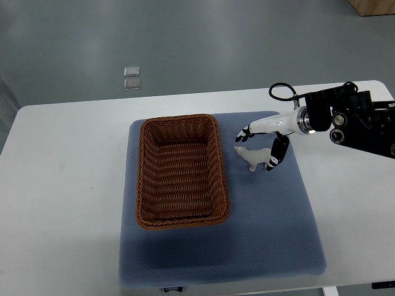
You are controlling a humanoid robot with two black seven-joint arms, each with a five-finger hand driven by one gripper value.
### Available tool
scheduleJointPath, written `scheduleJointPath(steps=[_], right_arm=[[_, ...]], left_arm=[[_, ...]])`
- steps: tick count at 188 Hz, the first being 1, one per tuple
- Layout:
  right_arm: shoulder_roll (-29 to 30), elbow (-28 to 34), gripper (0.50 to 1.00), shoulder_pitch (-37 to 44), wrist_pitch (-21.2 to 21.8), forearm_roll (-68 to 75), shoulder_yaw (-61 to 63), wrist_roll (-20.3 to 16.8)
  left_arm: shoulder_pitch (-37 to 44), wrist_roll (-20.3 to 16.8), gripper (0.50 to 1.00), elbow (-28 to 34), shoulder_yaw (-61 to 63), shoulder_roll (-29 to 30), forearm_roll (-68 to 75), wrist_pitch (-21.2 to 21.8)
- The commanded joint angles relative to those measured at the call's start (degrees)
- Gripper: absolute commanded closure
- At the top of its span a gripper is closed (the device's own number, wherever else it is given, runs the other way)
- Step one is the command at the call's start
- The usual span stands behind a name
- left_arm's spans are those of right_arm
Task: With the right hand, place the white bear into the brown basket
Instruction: 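Close the right hand's fingers around the white polar bear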
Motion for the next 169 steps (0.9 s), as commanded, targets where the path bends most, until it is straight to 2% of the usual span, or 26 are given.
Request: scheduleJointPath(steps=[1, 31, 44, 102, 114, 125, 153, 169], right_arm=[[0.45, -0.52, 0.601, -0.51, -1.03, -0.04, 0.01, -1.15], [0.71, -1.13, 0.636, -0.87, -1.74, -0.04, 0.63, -1.51], [1.15, -1.4, 0.666, -1.04, -1.74, -0.04, 0.8, -1.51], [1.68, -1.49, 0.683, -1.92, -2.09, -0.21, 0.8, -1.51], [1.59, -1.49, 0.718, -1.92, -2.09, -0.21, 0.8, -1.51], [1.59, -1.4, 0.771, -2.01, -2.09, -0.3, 0.8, -1.42], [1.59, -1.4, 0.781, -2.01, -2.18, -0.3, 0.8, -1.33], [1.68, -1.49, 0.828, -2.18, -2.09, -0.39, 0.8, -1.33]], left_arm=[[0.04, 0.0, 0.5, -0.02, 0.0, 0.0, 0.0, 0.0], [0.04, 0.0, 0.5, -0.02, 0.0, 0.0, 0.0, 0.0], [-0.05, 0.0, 0.5, -0.02, 0.0, 0.0, 0.0, 0.0], [-0.05, 0.0, 0.5, -0.02, 0.0, 0.0, 0.0, 0.0], [0.04, 0.0, 0.5, -0.02, 0.0, 0.0, 0.0, 0.0], [0.04, 0.0, 0.5, -0.02, 0.0, 0.0, 0.0, 0.0], [0.04, 0.0, 0.5, -0.02, 0.0, 0.0, 0.0, 0.0], [0.04, 0.0, 0.5, -0.02, 0.0, 0.0, 0.0, 0.0]])
